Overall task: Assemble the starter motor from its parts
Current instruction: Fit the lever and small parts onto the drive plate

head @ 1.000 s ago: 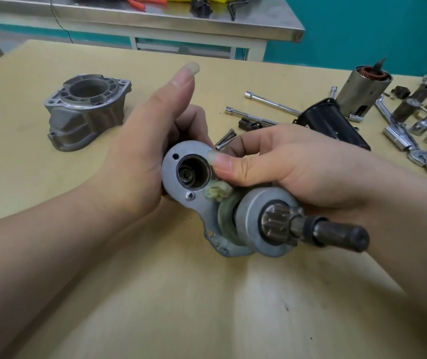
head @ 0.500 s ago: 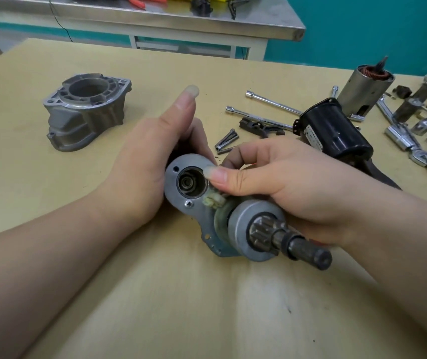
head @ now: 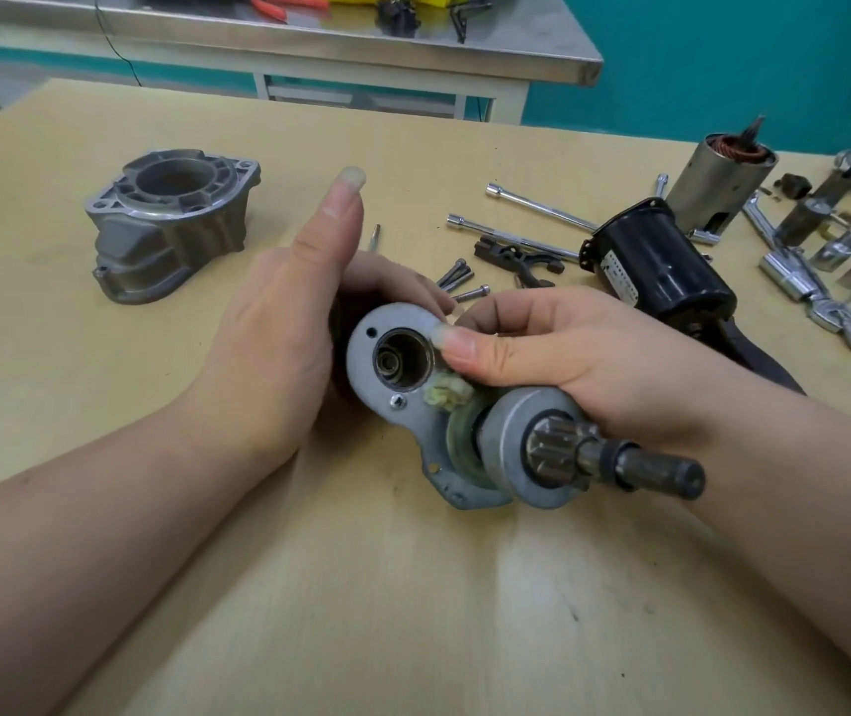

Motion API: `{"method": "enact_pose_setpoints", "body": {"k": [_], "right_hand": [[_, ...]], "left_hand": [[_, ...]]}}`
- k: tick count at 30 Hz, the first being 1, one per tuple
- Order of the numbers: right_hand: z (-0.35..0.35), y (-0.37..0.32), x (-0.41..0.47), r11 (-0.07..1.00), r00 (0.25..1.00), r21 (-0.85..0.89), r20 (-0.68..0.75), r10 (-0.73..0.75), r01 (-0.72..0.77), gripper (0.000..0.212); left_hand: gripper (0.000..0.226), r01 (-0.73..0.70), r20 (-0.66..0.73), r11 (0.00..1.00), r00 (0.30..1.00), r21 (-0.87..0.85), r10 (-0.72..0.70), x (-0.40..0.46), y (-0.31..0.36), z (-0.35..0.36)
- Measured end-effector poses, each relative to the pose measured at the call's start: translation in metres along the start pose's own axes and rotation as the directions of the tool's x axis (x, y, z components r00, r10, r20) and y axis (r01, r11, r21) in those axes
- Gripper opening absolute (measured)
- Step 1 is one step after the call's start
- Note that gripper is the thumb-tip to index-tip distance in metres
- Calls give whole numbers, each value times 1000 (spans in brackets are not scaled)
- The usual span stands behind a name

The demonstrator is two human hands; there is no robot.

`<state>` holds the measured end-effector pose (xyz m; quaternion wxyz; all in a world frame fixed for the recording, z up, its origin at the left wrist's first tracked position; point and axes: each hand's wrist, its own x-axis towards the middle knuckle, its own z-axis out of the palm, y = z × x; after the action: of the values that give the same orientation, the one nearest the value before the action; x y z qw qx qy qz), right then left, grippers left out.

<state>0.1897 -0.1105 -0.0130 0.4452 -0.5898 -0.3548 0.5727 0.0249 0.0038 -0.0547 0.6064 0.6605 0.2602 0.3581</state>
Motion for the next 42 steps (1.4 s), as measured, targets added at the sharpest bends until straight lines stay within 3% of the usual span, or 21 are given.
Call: {"method": "enact_pose_setpoints", "body": {"k": [3,6,10,15,17,20,23,27,33,35,38,39,40,42], "right_hand": [[0,-1,1,972,997,226,46,58,-66,32],[7,0,-1,931,990,346,116,78,-114,41],[22,7,-7,944,992,312,100,78,-105,47],[29,6,-10,944,947,265,301,115,-199,50],[30,4,-10,960,967,241,240,82,-141,41],[29,-1,-10,992,999,129,40,-14,9,32],[24,-4,-9,983,983,-141,-129,-134,115,38],[18,-16,-9,729,958,-672,-104,-268,131,48],[12,-23,-13,355,934,-927,-15,-357,121,46],[10,-25,-13,347,921,-926,2,-389,149,42],[1,-26,-7,457,926,-876,-37,-377,151,34],[0,-25,-5,425,932,-897,-41,-359,125,33],[0,-23,-4,330,937,-939,-25,-348,98,33],[3,-15,-1,17,935,-999,41,-352,50,33]], "left_hand": [[72,-48,-14,999,999,-13,48,-4,1,2],[70,-113,-65,994,992,-9,113,-7,2,11],[71,-185,-153,983,972,-14,181,-8,4,17],[71,-211,-214,976,957,-54,195,-9,13,17],[69,-212,-227,976,954,-54,195,-10,15,16],[71,-202,-225,979,956,-35,189,-8,16,14],[77,-166,-222,986,962,-12,160,-5,15,15],[75,-169,-194,984,965,53,176,-3,13,18],[77,-212,-144,969,963,127,230,-4,11,21],[77,-212,-139,972,965,100,224,-5,9,20],[74,-185,-138,978,970,97,198,-3,6,14],[73,-166,-140,981,974,99,179,-2,6,11],[74,-138,-147,986,978,90,151,-1,6,9],[75,-77,-163,996,983,45,83,1,6,6]]}}
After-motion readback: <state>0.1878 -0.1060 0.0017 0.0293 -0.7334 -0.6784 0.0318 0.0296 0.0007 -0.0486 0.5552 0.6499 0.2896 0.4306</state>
